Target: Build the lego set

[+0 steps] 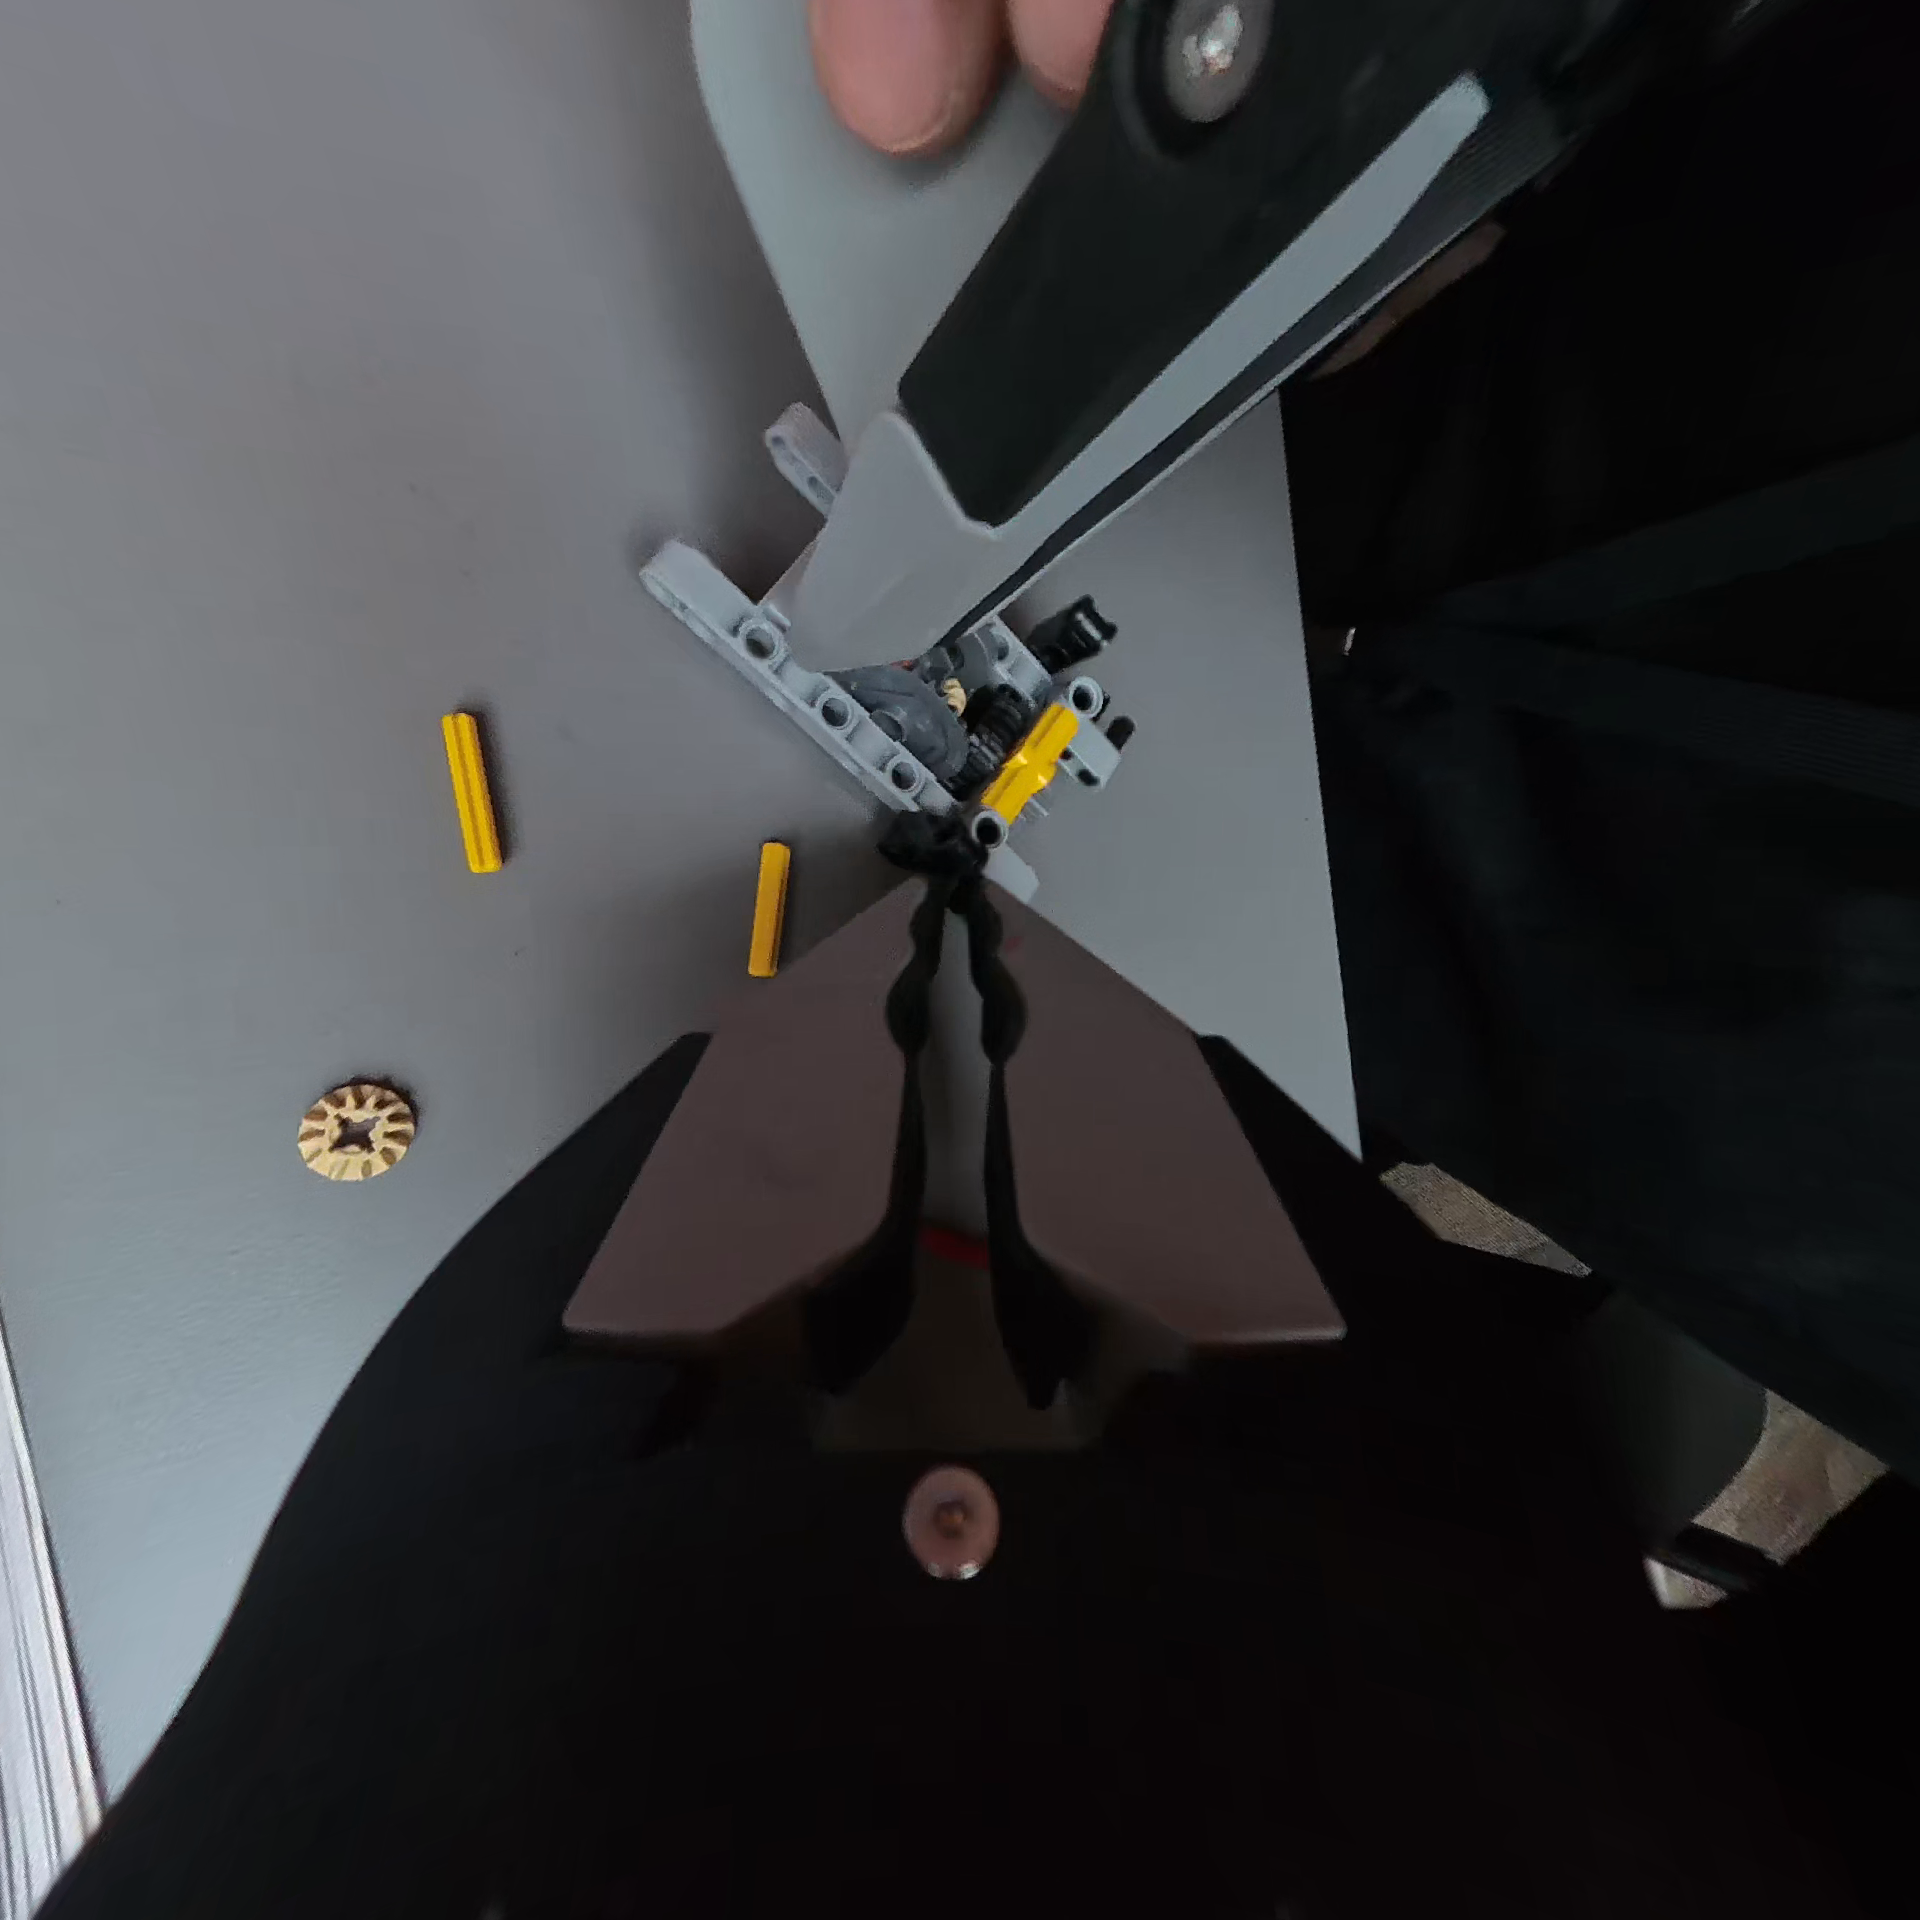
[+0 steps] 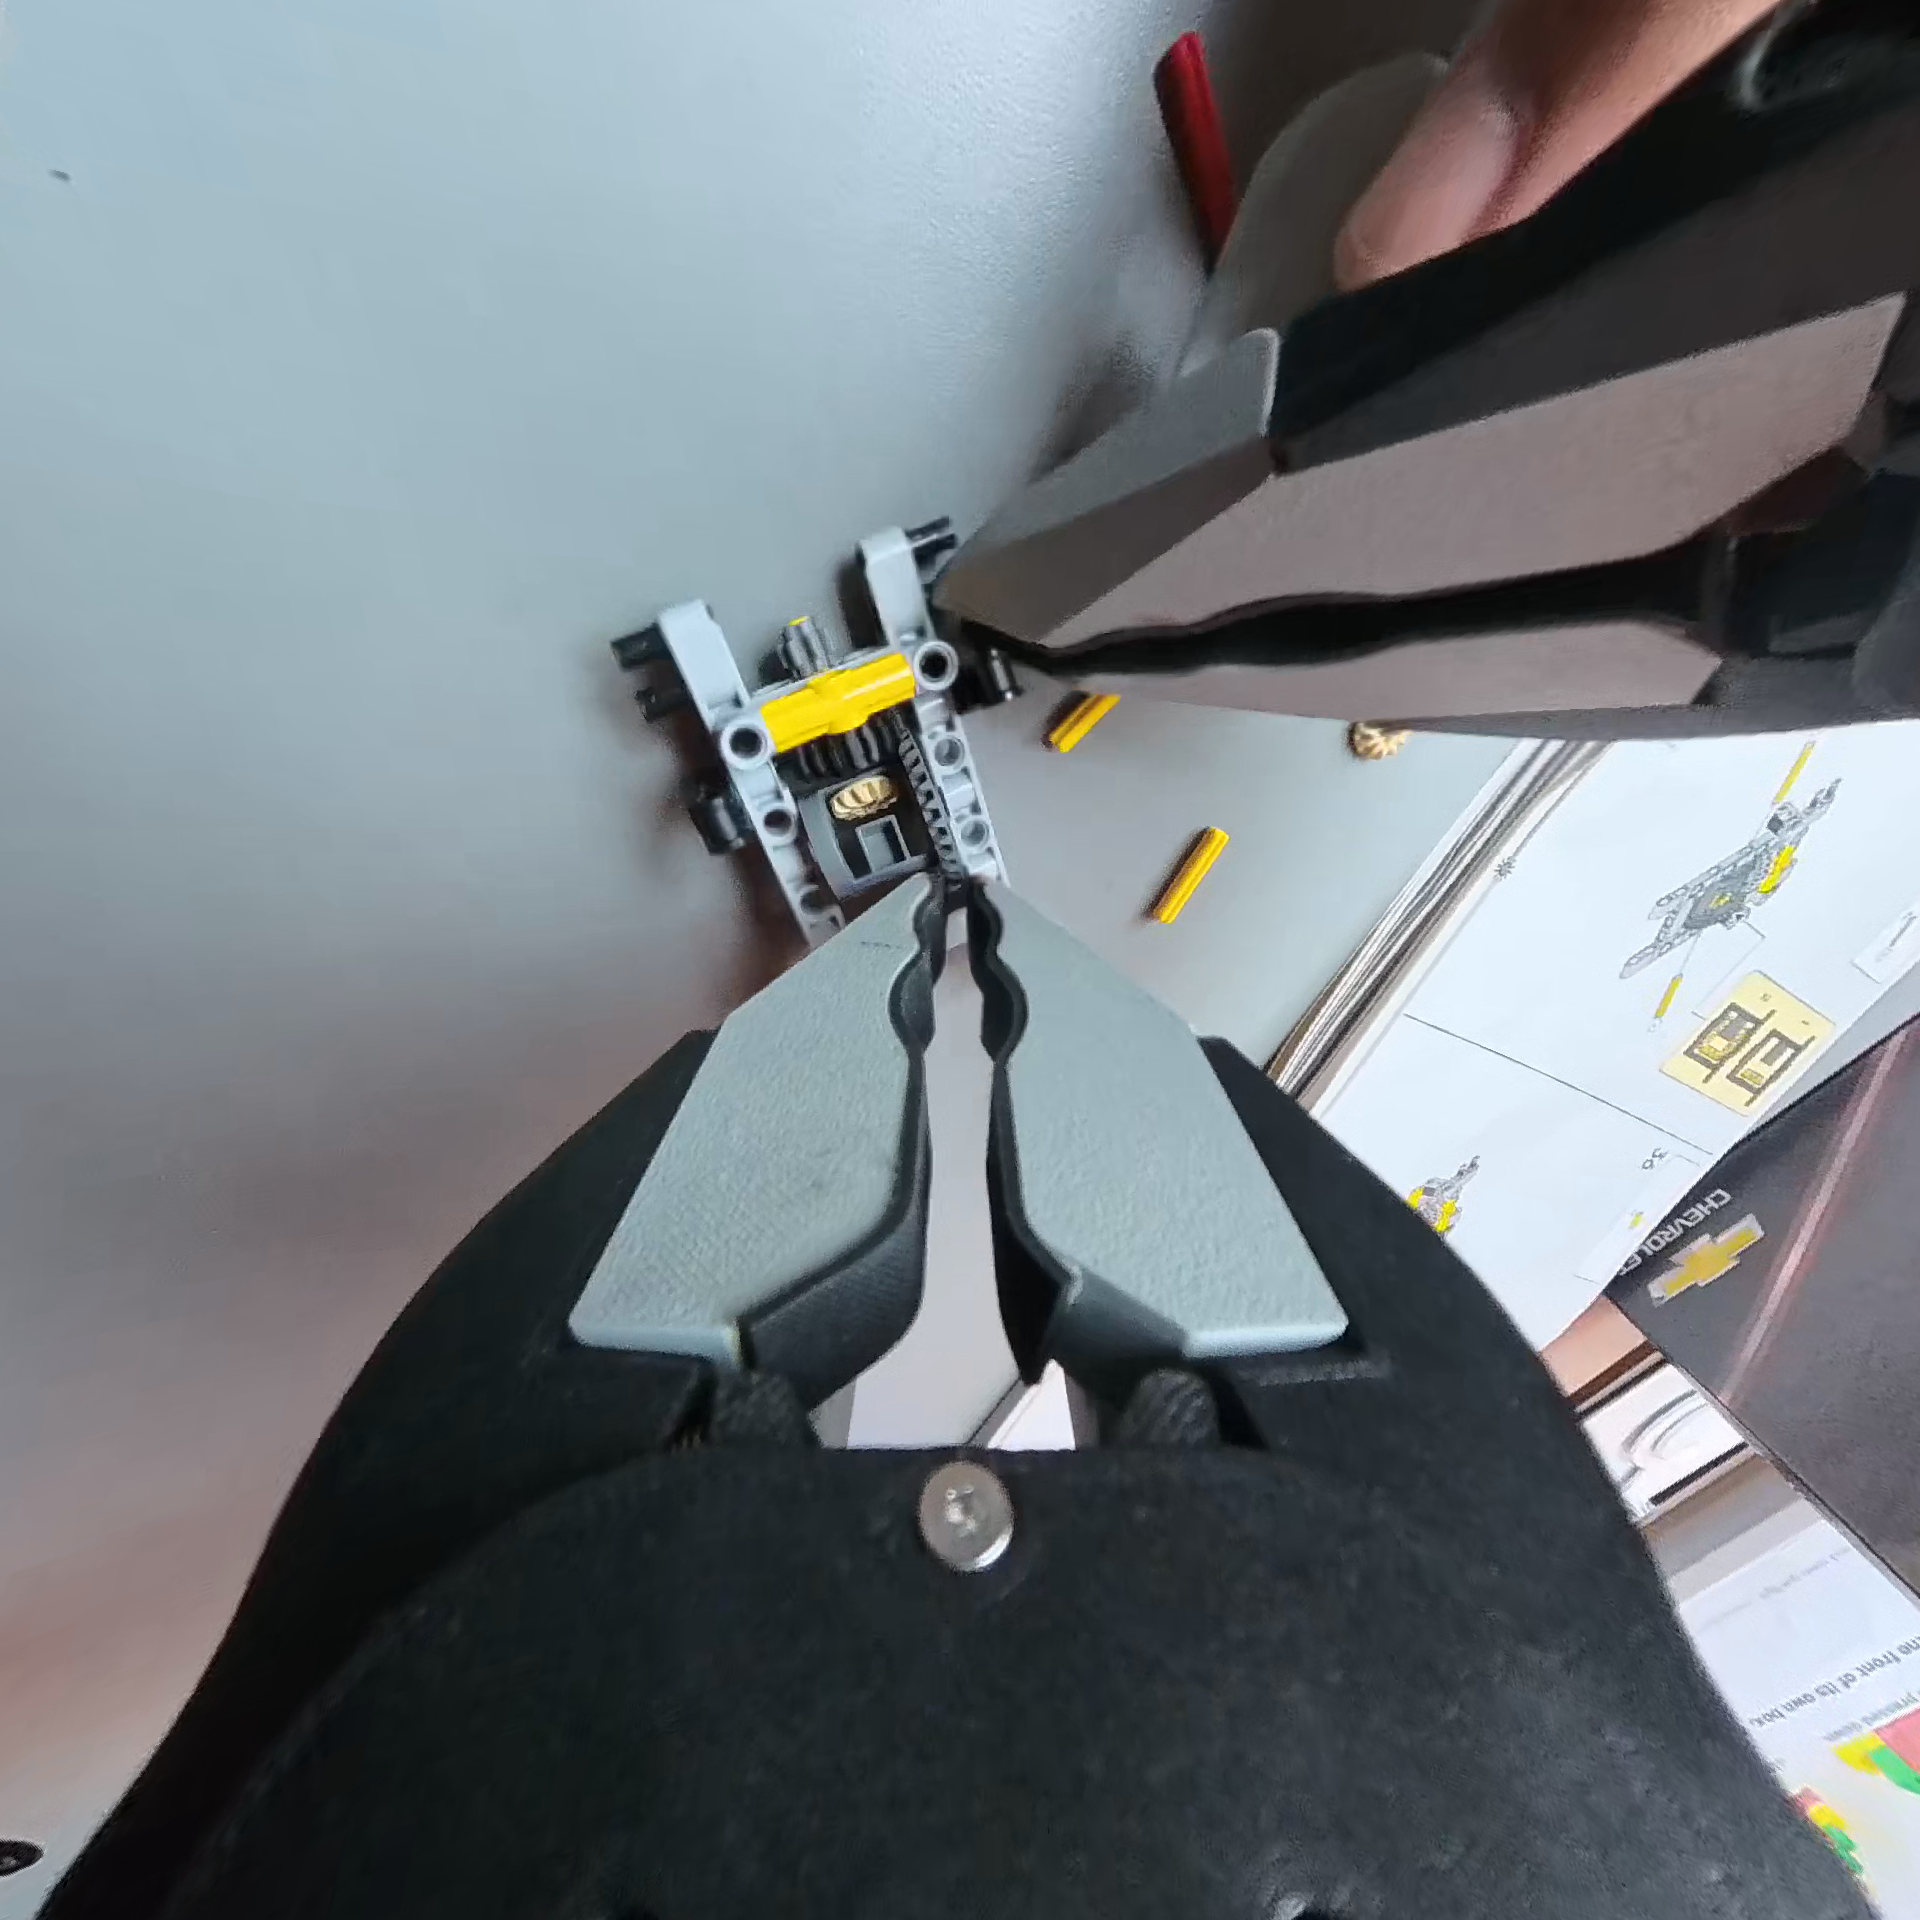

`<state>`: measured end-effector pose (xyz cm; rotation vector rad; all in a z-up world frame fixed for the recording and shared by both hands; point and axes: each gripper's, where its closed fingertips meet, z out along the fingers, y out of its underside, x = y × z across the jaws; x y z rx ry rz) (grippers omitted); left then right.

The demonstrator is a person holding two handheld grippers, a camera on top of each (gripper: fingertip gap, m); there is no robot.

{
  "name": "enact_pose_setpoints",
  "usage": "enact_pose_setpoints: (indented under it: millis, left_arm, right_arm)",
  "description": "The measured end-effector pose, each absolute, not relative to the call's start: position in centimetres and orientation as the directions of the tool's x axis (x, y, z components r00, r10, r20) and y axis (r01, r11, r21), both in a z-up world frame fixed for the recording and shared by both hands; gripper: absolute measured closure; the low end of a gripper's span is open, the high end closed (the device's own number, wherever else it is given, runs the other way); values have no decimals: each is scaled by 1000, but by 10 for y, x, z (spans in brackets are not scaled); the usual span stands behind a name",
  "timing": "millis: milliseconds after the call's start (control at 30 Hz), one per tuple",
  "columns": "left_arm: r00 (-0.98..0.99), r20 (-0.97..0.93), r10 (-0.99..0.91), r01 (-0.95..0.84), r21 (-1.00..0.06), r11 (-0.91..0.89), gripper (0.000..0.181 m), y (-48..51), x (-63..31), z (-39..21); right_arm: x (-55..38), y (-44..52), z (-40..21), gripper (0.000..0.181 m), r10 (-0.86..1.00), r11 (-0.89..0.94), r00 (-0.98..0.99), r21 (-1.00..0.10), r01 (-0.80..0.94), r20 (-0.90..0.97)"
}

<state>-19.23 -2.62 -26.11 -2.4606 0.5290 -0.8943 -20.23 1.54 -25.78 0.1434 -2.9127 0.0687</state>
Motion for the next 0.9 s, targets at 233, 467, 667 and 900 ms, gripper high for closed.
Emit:
enact_pose_setpoints:
  millis: [233,467,667,900]
  left_arm:
    - [703,512,-493,-163,-558,-813,172,-25,-194,-254]
    - [695,536,-478,-136,-555,-820,166,-26,-197,-252]
    - [665,569,-484,-105,-570,-815,152,-29,-195,-242]
    - [756,500,-422,-85,-564,-822,138,-34,-187,-243]
  right_arm:
    - [-201,20,-259,174,-83,995,-974,-42,-94,211]
    - [-201,28,-250,164,-12,985,-988,-170,-38,155]
    - [-193,40,-244,109,157,867,-985,-467,172,-71]
    - [-192,28,-255,110,72,815,-997,-576,60,-2]
